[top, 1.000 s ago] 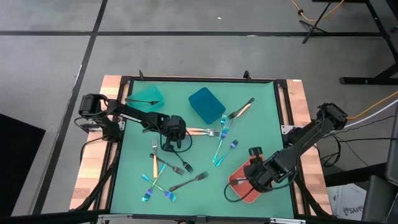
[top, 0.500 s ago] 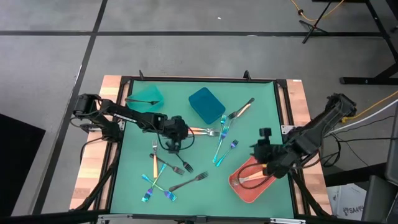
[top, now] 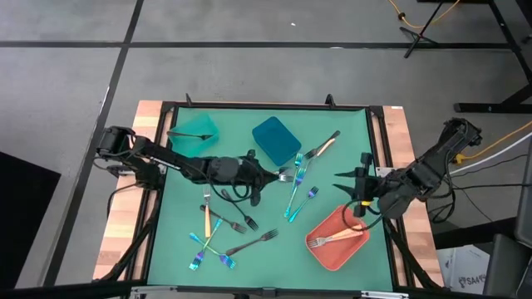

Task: Sort silverware by color (type)
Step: Put the purple fork into the blue bin

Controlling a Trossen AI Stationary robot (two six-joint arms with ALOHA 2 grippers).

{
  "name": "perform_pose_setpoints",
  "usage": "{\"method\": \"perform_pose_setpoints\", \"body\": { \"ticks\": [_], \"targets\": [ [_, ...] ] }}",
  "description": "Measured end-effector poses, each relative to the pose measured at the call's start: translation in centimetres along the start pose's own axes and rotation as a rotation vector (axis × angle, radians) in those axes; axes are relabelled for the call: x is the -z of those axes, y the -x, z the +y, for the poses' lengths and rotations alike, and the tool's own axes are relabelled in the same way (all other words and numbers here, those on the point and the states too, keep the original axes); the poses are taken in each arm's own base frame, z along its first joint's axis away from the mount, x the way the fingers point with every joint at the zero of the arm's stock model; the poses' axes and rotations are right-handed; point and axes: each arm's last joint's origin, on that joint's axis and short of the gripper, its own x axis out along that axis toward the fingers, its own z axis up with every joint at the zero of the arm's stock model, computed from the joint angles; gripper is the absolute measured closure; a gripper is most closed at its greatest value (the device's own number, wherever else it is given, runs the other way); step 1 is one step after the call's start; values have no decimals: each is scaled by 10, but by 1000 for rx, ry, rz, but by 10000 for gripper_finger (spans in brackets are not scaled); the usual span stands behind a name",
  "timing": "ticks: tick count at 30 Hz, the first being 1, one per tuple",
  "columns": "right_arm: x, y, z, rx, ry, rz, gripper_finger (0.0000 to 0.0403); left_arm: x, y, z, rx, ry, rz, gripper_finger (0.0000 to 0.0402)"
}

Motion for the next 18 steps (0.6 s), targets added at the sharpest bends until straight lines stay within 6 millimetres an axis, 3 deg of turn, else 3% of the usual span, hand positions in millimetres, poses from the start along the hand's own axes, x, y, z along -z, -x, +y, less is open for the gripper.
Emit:
{"method": "perform_pose_setpoints", "body": {
  "ticks": [6, 12, 18],
  "targets": [
    [-9, -24, -5, -74, -56, -192, 278, -11, 4, -13, -15, 36, -146, 401],
    [-17, -58, -15, -285, -105, -387, 278, -14, 8, -24, 27, 50, -191, 401],
    [-16, -88, -23, -348, -117, -383, 278, -19, 11, -28, 32, 47, -254, 401]
  ]
}}
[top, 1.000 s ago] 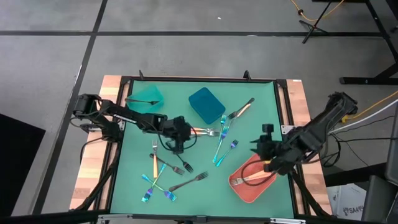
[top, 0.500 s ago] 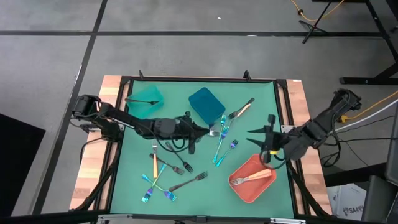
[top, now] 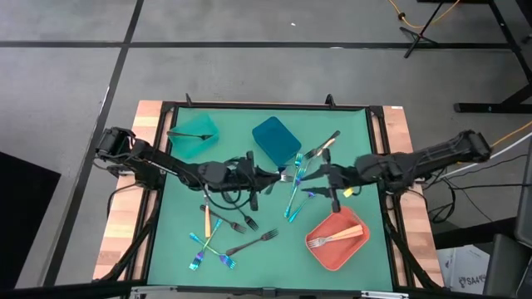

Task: Sort silverware by color (type)
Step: Put the purple fork into the blue bin

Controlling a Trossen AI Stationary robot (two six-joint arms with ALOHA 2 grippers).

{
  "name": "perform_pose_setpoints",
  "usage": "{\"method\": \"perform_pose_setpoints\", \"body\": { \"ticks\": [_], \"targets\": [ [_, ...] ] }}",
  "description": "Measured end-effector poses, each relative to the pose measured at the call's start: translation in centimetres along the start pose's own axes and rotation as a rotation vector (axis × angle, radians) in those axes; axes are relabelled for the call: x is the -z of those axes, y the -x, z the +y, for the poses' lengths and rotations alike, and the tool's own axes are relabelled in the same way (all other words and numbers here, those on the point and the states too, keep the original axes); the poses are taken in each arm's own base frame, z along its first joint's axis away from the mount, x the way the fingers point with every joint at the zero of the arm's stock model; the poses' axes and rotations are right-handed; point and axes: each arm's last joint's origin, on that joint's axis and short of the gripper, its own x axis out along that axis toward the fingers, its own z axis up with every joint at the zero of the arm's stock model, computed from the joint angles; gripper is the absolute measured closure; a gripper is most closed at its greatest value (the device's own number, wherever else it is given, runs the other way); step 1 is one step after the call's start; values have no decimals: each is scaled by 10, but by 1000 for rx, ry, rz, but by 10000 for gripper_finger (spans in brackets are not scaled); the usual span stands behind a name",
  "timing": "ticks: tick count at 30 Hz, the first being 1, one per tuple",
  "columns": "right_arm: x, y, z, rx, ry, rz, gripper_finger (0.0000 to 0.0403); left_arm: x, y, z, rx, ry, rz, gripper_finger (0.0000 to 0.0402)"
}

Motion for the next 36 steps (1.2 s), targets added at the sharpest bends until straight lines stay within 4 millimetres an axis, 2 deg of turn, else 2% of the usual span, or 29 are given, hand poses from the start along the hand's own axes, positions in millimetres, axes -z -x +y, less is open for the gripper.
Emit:
{"method": "perform_pose_setpoints", "body": {
  "ticks": [9, 16, 27, 36],
  "targets": [
    [13, -35, -14, 28, -32, -13, 279, -8, 1, -2, 12, -89, -83, 401],
    [18, -53, -15, 35, -34, -70, 278, -10, 1, -2, 14, -96, -94, 398],
    [27, -73, -17, 128, -41, -105, 278, -10, 1, -2, 16, -96, -94, 398],
    [33, -82, -15, 134, -41, -113, 279, -10, 1, -2, 17, -96, -94, 396]
  ]
}}
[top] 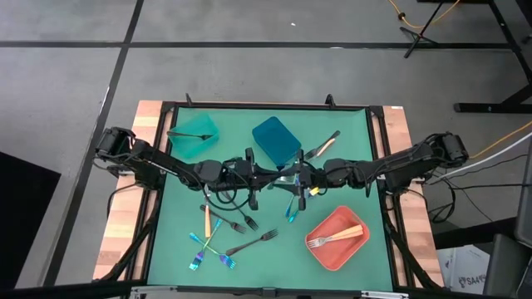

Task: Sort silverware by color (type)
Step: Put the purple fork into the blue bin

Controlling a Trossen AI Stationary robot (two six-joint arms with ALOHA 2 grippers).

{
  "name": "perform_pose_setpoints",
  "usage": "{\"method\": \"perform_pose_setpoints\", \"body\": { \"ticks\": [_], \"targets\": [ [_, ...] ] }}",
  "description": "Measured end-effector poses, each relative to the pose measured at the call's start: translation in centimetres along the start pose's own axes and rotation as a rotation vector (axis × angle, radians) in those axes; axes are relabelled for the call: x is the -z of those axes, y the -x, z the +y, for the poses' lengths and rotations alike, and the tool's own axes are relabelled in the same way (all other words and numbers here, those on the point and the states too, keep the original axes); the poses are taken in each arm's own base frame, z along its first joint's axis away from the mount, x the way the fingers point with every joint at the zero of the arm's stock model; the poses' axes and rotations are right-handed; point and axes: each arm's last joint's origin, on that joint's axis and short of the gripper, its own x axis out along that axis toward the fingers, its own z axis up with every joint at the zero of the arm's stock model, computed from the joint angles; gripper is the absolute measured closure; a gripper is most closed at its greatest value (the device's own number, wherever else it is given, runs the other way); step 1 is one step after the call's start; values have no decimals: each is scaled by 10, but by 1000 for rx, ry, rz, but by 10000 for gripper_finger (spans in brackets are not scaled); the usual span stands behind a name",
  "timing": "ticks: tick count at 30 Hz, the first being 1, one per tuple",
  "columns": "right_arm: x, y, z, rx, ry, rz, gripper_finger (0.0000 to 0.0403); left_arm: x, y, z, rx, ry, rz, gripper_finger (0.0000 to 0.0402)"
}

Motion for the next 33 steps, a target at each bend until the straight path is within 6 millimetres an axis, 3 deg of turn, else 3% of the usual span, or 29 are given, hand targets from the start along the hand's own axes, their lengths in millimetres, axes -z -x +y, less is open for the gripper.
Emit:
{"method": "perform_pose_setpoints", "body": {
  "ticks": [6, 16, 33],
  "targets": [
    [0, 0, 0, 0, 0, -1, 294, 0, 0, 0, -2, -2, 4, 395],
    [0, 0, 0, -1, -1, 0, 396, 1, 0, 0, -4, -8, 13, 395],
    [1, 0, 0, -2, -24, 10, 401, 2, 0, 0, -5, -11, 25, 394]
  ]
}}
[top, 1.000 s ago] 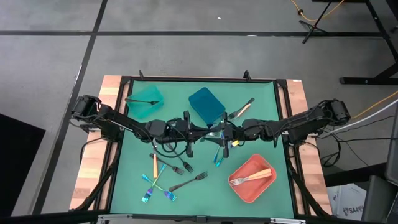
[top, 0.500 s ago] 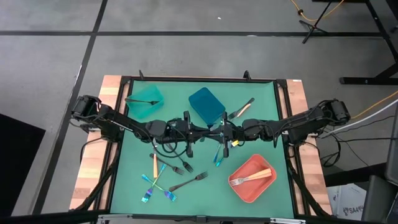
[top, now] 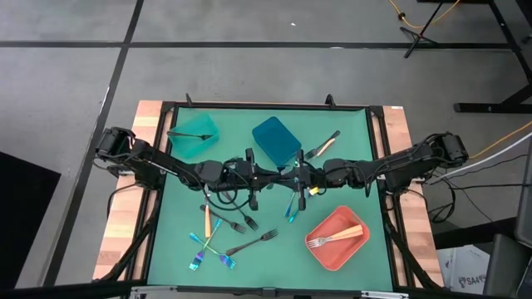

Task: Sort silverware by color (type)
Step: Put the purple fork into the blue bin

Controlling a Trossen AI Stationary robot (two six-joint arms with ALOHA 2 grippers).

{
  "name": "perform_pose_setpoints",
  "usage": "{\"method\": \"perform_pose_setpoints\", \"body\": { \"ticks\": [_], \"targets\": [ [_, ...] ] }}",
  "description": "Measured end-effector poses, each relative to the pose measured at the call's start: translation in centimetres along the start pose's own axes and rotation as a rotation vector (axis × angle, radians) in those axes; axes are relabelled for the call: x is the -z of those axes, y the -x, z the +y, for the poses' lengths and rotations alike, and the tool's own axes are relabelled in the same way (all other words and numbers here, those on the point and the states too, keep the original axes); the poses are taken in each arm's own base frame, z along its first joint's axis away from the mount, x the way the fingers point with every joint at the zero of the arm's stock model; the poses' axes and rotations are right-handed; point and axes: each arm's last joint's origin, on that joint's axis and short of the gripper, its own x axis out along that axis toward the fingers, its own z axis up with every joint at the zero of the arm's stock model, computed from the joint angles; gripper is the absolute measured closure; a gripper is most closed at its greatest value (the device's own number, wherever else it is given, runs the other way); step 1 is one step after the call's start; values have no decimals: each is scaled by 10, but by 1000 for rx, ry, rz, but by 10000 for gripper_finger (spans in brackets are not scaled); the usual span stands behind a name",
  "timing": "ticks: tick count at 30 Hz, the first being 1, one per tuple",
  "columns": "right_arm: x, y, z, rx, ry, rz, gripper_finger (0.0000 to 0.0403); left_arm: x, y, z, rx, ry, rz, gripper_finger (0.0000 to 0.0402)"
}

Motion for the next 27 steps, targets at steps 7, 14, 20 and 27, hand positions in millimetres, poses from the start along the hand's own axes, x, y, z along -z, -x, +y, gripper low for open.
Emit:
{"method": "perform_pose_setpoints", "body": {
  "ticks": [7, 14, 20, 27],
  "targets": [
    [-1, 2, -1, 0, -56, 46, 402, 1, 0, 0, -2, -3, 12, 394],
    [-17, 2, -2, -2, -41, 171, 403, 3, 0, 1, -22, -2, 30, 361],
    [-28, 2, -3, 3, -19, 311, 403, 6, 0, 1, -34, -15, 62, 316],
    [-46, 5, -9, 38, 3, 447, 403, 16, 1, 3, -41, -52, 157, 295]
  ]
}}
